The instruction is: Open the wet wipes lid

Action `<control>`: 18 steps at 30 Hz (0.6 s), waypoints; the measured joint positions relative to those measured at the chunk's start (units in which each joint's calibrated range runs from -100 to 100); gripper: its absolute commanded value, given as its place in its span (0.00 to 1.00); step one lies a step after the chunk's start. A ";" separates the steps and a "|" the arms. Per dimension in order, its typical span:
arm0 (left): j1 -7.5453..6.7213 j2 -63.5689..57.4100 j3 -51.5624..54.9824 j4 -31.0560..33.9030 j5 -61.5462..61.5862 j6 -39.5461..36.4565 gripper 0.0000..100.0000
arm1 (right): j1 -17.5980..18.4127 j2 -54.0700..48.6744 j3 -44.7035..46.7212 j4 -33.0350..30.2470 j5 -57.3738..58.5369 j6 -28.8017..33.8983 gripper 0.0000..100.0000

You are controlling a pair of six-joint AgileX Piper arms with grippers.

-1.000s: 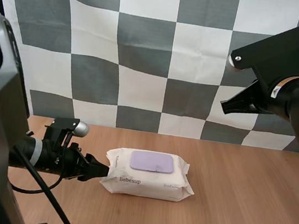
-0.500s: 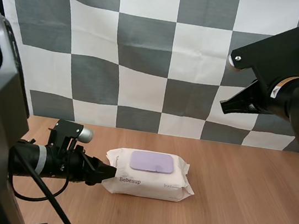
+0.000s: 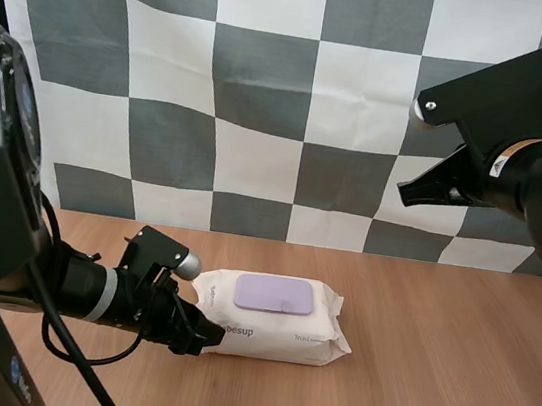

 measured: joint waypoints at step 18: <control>0.00 0.67 -0.30 -3.41 -0.40 0.00 0.81 | 0.00 0.00 0.00 0.00 0.34 -0.42 0.00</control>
